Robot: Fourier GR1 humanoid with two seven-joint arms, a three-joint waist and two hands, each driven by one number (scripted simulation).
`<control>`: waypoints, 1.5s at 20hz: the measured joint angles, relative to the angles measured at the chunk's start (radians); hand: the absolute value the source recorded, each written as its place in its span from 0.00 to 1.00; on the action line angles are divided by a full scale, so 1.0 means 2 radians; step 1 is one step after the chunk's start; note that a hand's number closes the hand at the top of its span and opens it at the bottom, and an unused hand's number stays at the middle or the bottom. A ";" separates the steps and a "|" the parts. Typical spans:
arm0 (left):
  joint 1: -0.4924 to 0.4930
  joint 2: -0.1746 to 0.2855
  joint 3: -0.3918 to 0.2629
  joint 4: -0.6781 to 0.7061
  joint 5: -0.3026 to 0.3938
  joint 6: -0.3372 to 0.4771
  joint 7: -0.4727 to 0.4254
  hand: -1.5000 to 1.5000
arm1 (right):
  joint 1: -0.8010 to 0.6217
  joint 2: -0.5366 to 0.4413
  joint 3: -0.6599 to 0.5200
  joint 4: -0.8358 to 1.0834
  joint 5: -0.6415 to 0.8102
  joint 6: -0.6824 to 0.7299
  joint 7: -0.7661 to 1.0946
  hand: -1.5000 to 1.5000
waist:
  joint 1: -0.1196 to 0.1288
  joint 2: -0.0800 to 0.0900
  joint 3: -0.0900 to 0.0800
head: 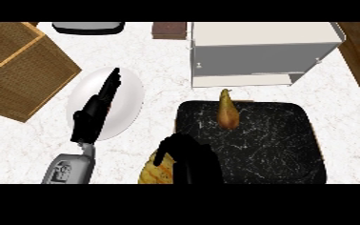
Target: Pick the squash from the tray and place it in the tiered shelf
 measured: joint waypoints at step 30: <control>-0.009 0.005 0.015 0.007 0.003 -0.002 0.004 0.50 | -0.341 0.001 -0.283 0.014 0.099 0.154 0.048 1.00 | -0.011 -0.001 0.000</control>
